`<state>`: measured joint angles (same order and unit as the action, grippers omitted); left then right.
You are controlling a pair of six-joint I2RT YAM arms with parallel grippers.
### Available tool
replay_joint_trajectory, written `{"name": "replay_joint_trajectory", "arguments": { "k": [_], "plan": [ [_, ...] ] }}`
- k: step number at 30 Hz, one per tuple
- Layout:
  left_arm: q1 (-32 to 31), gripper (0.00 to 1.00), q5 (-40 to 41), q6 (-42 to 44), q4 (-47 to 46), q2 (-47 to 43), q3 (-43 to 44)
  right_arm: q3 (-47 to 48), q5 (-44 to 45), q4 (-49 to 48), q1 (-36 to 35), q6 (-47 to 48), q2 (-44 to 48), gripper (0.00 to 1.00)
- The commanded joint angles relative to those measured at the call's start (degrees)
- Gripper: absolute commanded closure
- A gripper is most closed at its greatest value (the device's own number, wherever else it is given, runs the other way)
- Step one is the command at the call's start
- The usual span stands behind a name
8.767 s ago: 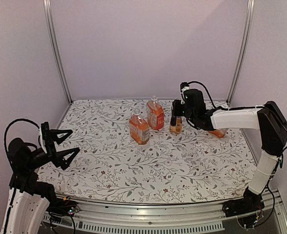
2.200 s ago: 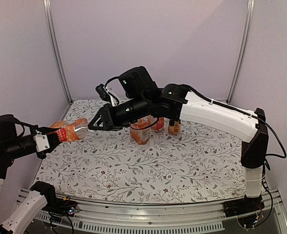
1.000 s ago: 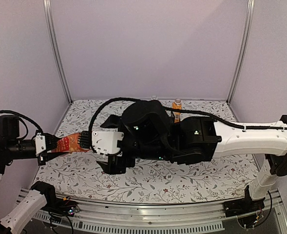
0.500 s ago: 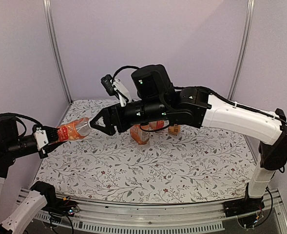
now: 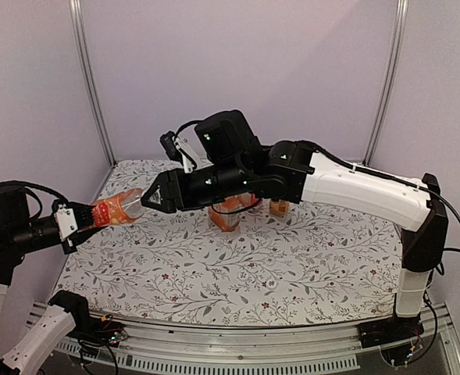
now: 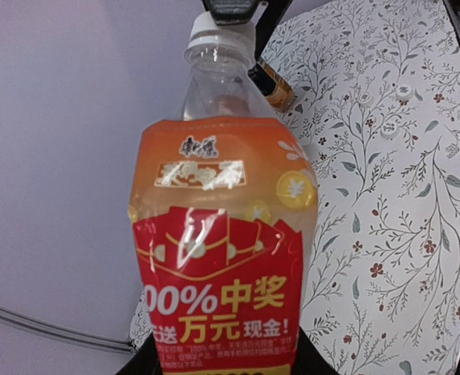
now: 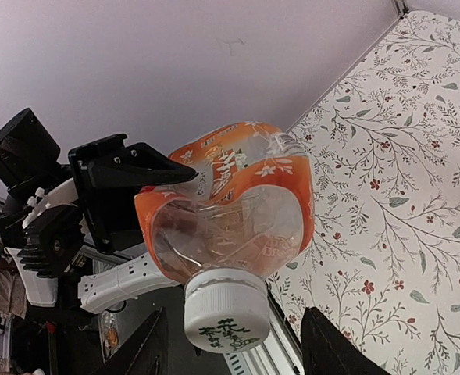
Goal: Unscrew the bottle caps
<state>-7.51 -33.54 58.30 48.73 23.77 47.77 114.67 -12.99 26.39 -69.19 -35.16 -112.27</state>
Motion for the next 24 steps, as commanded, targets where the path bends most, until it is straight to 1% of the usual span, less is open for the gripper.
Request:
{"name": "replay_joint_trajectory", "arguments": {
  "k": [1,4,7,9,10,11,13,14,15,16,17,18,19,20,21,22,23,24],
  "plan": [
    [-0.3,0.87,-1.2,-0.2,0.5,0.6,-0.2,1.9,-1.1,-0.4,1.2,-2.4,-1.8,0.46],
    [-0.3,0.87,-1.3,0.1,0.7,0.6,-0.1,2.6,-2.5,-0.7,1.2,-2.7,-2.4,0.63],
    [-0.3,0.87,-1.4,0.2,0.7,0.7,0.0,2.7,-4.3,-0.4,1.3,-3.0,-2.8,0.84],
    [-0.4,0.87,-1.4,0.2,0.7,0.8,0.0,2.6,-5.9,0.2,1.2,-2.5,-2.7,0.97],
    [-0.4,0.87,-1.4,0.0,0.7,0.8,0.0,2.7,-7.3,0.3,1.2,-2.0,-2.7,1.00],
    [-0.4,0.87,-1.4,-0.3,0.7,0.9,0.0,2.7,-8.9,0.4,1.2,-1.0,-2.6,1.00],
    [-0.4,0.87,-1.8,-1.1,0.9,0.8,0.0,2.8,-10.9,1.9,0.3,3.5,-1.9,1.00],
    [-0.4,0.87,-2.4,-1.2,1.4,0.9,0.1,2.8,-10.0,3.5,-0.9,7.6,-1.2,1.00],
    [-0.4,0.87,-3.3,-0.9,2.3,0.9,0.2,2.7,-6.8,6.0,-2.6,12.0,-0.1,1.00],
    [-0.4,0.87,-4.6,-0.2,3.8,1.0,0.5,2.3,-2.1,8.4,-4.8,21.7,1.7,1.00],
    [-0.4,0.87,-6.0,1.0,5.8,1.1,0.8,1.4,3.2,10.1,-7.7,28.5,2.9,1.00],
    [-0.4,0.87,-7.6,2.2,7.7,1.3,1.1,-1.8,8.4,10.8,-10.4,39.2,4.5,1.00],
    [-0.4,0.87,-9.0,3.1,9.7,1.5,1.3,-3.9,13.7,10.2,-13.6,47.4,5.8,1.00],
    [-0.4,0.87,-10.2,4.0,11.6,1.7,1.5,-9.4,23.2,7.8,-16.4,60.5,7.7,1.00],
    [-0.4,0.87,-11.3,4.9,13.2,2.0,1.7,-13.8,30.3,4.2,-18.8,70.1,8.7,1.00],
    [-0.4,0.86,-12.0,5.9,14.6,2.0,1.9,-17.9,36.2,-0.1,-20.8,76.9,9.7,1.00],
    [-0.3,0.85,-12.5,6.6,15.6,2.1,1.9,-21.5,42.0,-4.9,-22.1,87.4,10.2,1.00],
    [-0.4,0.84,-12.6,7.0,16.1,2.0,1.9,-23.9,46.7,-9.4,-22.9,94.9,10.0,1.00]
  ]
}}
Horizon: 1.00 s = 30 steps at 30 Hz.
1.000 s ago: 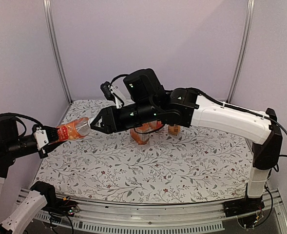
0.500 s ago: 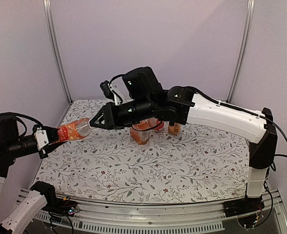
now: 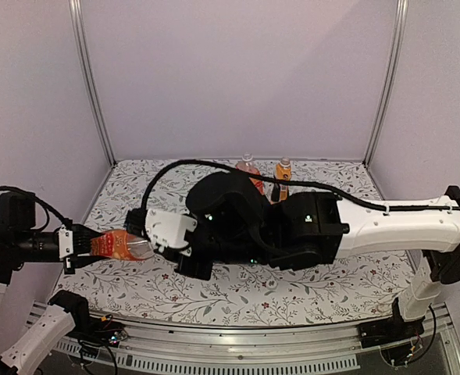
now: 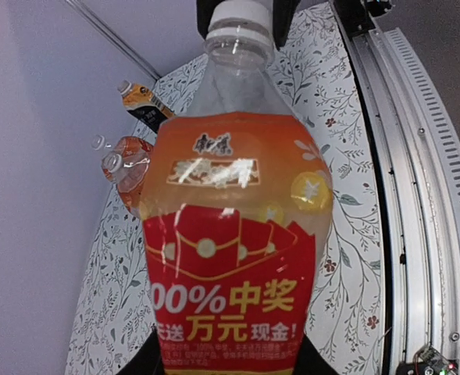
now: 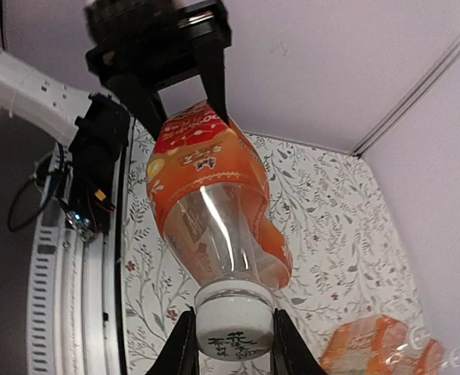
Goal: Unscrew the bottle caps
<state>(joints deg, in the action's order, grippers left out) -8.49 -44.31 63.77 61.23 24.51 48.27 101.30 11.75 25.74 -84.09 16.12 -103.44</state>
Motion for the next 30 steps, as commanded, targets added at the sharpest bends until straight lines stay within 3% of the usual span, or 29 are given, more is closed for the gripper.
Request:
{"name": "replay_joint_trajectory", "arguments": {
  "k": [1,4,11,12,13,14,16,21,23,25,27,30],
  "plan": [
    [0.6,0.84,-1.9,1.9,3.9,1.2,1.3,-11.4,25.5,-11.7,-8.4,48.5,0.5,1.00],
    [0.5,0.84,-1.7,2.3,4.2,1.1,1.4,-9.4,31.0,-15.2,-8.7,57.7,-2.6,1.00],
    [0.5,0.84,-1.2,3.9,5.8,0.9,1.4,-9.7,29.1,-19.4,-8.8,58.5,-3.2,0.98],
    [0.5,0.84,-1.1,4.2,5.9,0.9,1.3,-9.9,29.0,-19.6,-8.8,58.3,-3.2,0.89],
    [0.5,0.84,-1.2,4.4,5.9,0.9,1.2,-9.9,29.3,-19.6,-8.8,58.1,-3.2,0.71],
    [0.5,0.84,-1.2,4.6,5.9,1.0,1.1,-9.8,29.6,-19.9,-8.8,57.5,-3.2,0.41],
    [0.5,0.84,-1.0,4.9,5.8,1.1,1.1,-9.9,30.5,-21.8,-8.8,55.3,-3.2,0.05],
    [0.5,0.84,1.8,2.8,1.7,0.3,0.1,-9.7,28.8,-22.6,-8.0,44.5,-0.6,0.01],
    [0.5,0.84,4.1,0.0,-2.5,-0.5,-0.9,-8.7,24.1,-17.5,-6.8,36.5,1.7,0.01],
    [0.5,0.84,6.1,-1.9,-6.3,-1.5,-1.8,-5.7,13.4,-8.8,-4.0,25.2,3.5,0.01],
    [0.5,0.83,7.6,-2.8,-9.1,-2.3,-2.6,-2.8,-1.8,-3.3,0.6,8.2,4.7,0.01],
    [0.6,0.83,8.4,-3.0,-10.2,-2.5,-3.0,-1.6,-16.4,-3.5,6.5,-10.4,4.4,0.01]
  ]
}}
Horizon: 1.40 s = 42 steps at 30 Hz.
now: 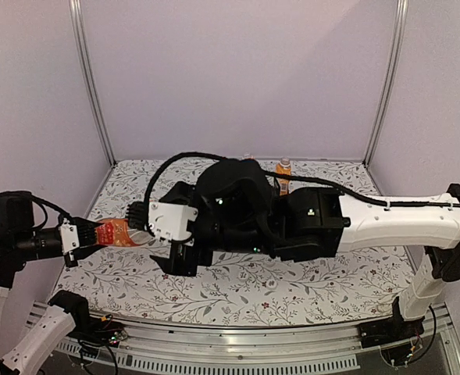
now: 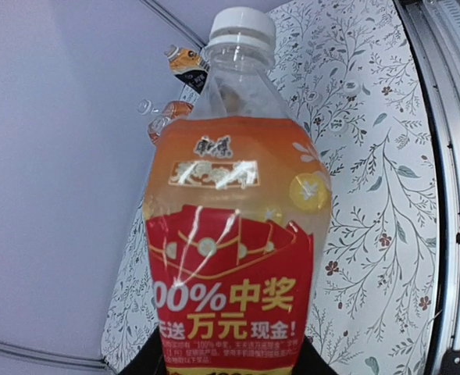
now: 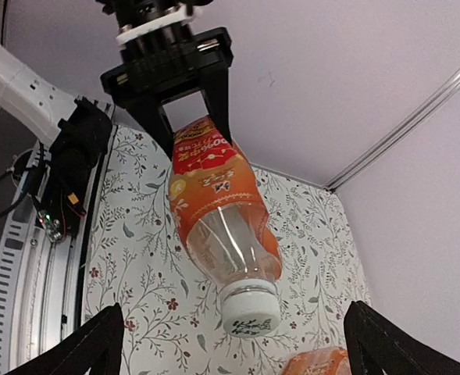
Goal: Unscrew the bottle caps
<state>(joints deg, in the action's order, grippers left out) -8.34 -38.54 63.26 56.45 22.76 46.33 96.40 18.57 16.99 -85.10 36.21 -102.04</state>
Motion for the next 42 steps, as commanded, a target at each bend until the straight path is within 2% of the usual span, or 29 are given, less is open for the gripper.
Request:
{"name": "replay_joint_trajectory", "arguments": {
  "k": [1,2,4,9,12,16,21,22,23,26,29,31,33,34,37,40,42],
  "plan": [
    [0.3,0.83,2.7,-2.8,-5.4,-0.5,-1.0,3.7,-25.3,4.6,9.1,-37.2,2.5,0.01],
    [0.4,0.83,2.7,-3.0,-5.3,-0.4,-1.1,3.9,-27.0,3.9,10.5,-44.5,2.1,0.03],
    [0.3,0.83,2.5,-3.1,-5.4,-0.1,-0.9,4.2,-28.7,2.8,12.1,-52.8,0.8,0.08],
    [0.4,0.83,2.5,-2.9,-5.4,0.5,-1.0,6.6,-30.4,3.5,12.8,-62.5,-2.3,0.19],
    [0.3,0.83,2.6,-2.9,-5.4,0.5,-1.0,7.9,-31.0,4.6,13.1,-64.5,-3.9,0.28],
    [0.4,0.82,2.0,-2.9,-5.3,0.6,-1.0,8.2,-31.2,4.9,13.7,-66.5,-5.1,0.49],
    [0.3,0.82,1.8,-2.6,-5.3,0.5,-1.1,8.9,-32.1,4.9,13.7,-66.9,-6.1,0.58],
    [0.4,0.82,1.7,-2.7,-5.4,0.4,-1.0,9.1,-32.2,5.0,13.7,-67.0,-6.4,0.63],
    [0.4,0.82,1.6,-2.6,-5.3,0.4,-0.9,9.3,-32.2,5.1,13.7,-67.0,-6.6,0.69],
    [0.3,0.82,1.5,-2.6,-5.1,0.4,-0.9,9.8,-32.9,5.6,13.7,-66.6,-7.2,0.98],
    [0.3,0.82,1.5,-2.4,-4.3,0.4,-0.8,10.1,-32.5,7.6,13.6,-63.5,-6.8,1.00],
    [0.3,0.82,0.9,-1.8,-3.0,0.3,-0.7,9.5,-28.6,9.7,11.3,-55.7,-5.2,1.00],
    [0.3,0.82,-0.3,-0.7,-0.8,0.3,-0.5,6.3,-21.5,9.9,6.7,-42.5,-2.3,1.00],
    [0.3,0.82,-1.0,0.0,0.3,0.2,-0.6,3.5,-15.9,9.0,3.8,-29.8,-0.8,1.00],
    [0.3,0.82,-3.3,2.5,3.7,0.4,-0.8,-7.0,0.7,1.6,-3.3,-0.9,4.1,1.00],
    [0.3,0.82,-4.6,4.7,6.5,0.8,-0.8,-11.1,13.0,-4.6,-6.3,18.6,5.3,1.00],
    [0.3,0.82,-4.7,6.2,8.2,0.9,-0.7,-12.3,19.2,-8.5,-7.2,26.4,4.5,1.00]
  ]
}}
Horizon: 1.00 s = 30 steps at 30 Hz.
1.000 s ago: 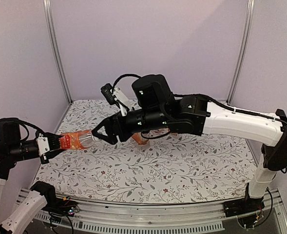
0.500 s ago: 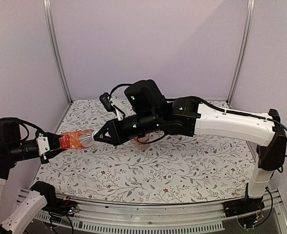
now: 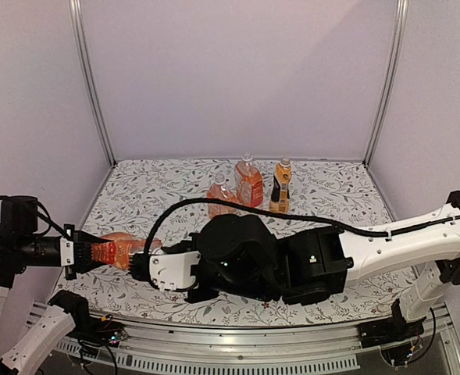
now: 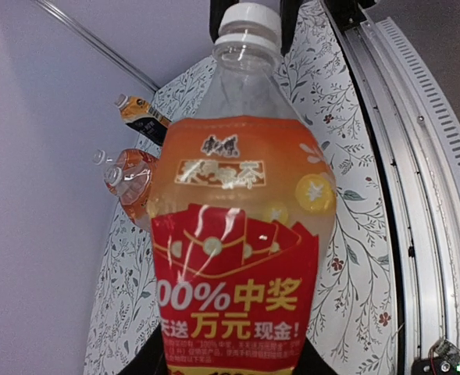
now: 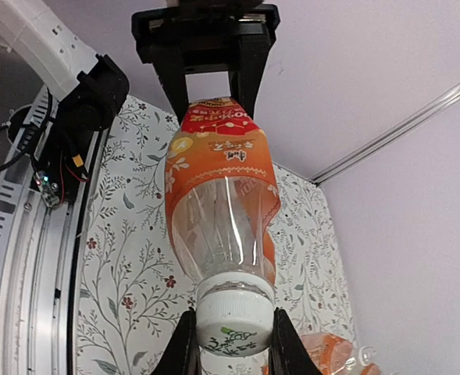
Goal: Unscrew the bottle caps
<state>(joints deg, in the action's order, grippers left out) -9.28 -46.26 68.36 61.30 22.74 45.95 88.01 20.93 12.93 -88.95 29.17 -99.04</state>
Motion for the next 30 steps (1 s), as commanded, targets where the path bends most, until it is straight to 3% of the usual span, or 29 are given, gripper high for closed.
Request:
{"name": "replay_joint_trajectory", "arguments": {
  "k": [1,5,9,16,18,21,22,24,27,28,30],
  "plan": [
    [1.2,0.82,3.1,2.1,4.5,1.0,-0.3,-4.8,19.4,-7.3,-3.8,36.9,1.2,1.00],
    [1.2,0.82,4.0,5.5,7.5,0.9,-0.4,-11.7,23.2,-26.4,-4.9,59.6,0.2,1.00],
    [1.2,0.82,4.6,6.9,8.6,0.6,-0.5,-15.6,20.5,-37.5,-5.2,73.2,-0.9,1.00],
    [1.3,0.82,6.2,6.4,8.3,0.3,-1.0,-15.8,19.5,-38.6,-5.3,71.0,-0.9,1.00],
    [1.2,0.83,7.4,3.1,6.1,0.2,-1.4,-15.8,20.1,-38.4,-5.1,66.6,0.0,1.00],
    [1.2,0.83,10.4,-8.5,-3.5,-0.4,-2.4,-14.0,23.4,-34.1,-3.2,53.2,2.2,1.00],
    [1.2,0.83,11.7,-13.2,-7.2,-0.7,-2.8,-12.3,25.3,-29.3,-2.2,45.0,3.0,1.00],
    [1.2,0.85,13.8,-24.1,-13.8,-1.2,-3.3,-7.0,24.9,-8.0,0.8,29.7,4.6,1.00],
    [1.3,0.85,14.8,-38.7,-21.4,-1.6,-3.8,0.5,8.3,17.4,6.9,1.0,5.9,1.00],
    [1.2,0.85,14.7,-43.2,-23.4,-1.8,-4.0,1.5,-0.1,21.8,9.6,-7.0,5.9,1.00],
    [1.3,0.85,15.1,-50.8,-27.4,-2.1,-4.8,2.0,-7.3,27.3,11.2,-16.4,5.2,1.00]
  ]
}}
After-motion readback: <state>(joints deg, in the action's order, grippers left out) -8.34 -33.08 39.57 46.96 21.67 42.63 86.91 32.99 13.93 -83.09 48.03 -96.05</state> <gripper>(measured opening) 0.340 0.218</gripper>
